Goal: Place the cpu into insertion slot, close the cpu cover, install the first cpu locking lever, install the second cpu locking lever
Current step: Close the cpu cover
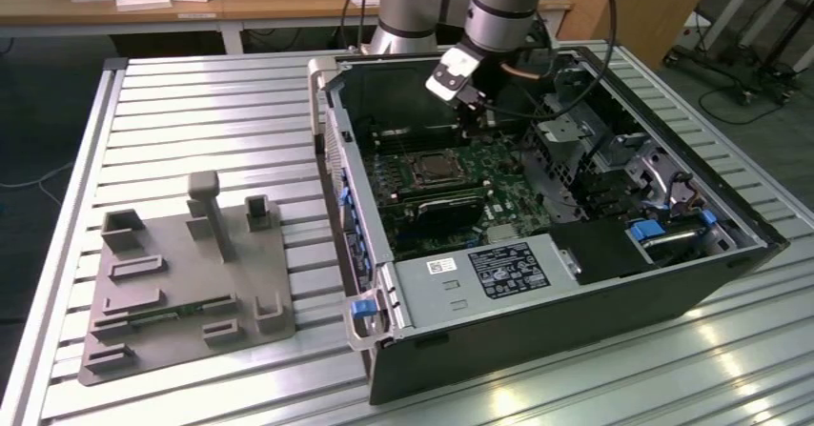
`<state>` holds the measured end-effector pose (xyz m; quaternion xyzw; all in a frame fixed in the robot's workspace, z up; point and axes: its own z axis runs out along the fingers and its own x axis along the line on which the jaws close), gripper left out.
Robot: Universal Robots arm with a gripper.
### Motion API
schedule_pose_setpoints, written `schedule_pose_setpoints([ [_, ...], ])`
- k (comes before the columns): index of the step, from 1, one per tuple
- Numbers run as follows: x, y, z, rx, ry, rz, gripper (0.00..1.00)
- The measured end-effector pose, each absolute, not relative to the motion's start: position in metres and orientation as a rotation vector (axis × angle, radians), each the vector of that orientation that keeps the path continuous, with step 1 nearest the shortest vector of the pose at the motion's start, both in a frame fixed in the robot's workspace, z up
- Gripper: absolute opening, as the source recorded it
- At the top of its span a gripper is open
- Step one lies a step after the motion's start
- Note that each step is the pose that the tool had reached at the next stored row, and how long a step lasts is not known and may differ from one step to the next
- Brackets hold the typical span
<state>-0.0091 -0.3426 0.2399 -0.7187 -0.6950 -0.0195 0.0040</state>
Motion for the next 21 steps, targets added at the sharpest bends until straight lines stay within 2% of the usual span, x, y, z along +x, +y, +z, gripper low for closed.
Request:
schedule_pose_setpoints([
  [21,-0.0194,-0.3426,0.2386,-2.252,-2.178,-0.061,0.1],
])
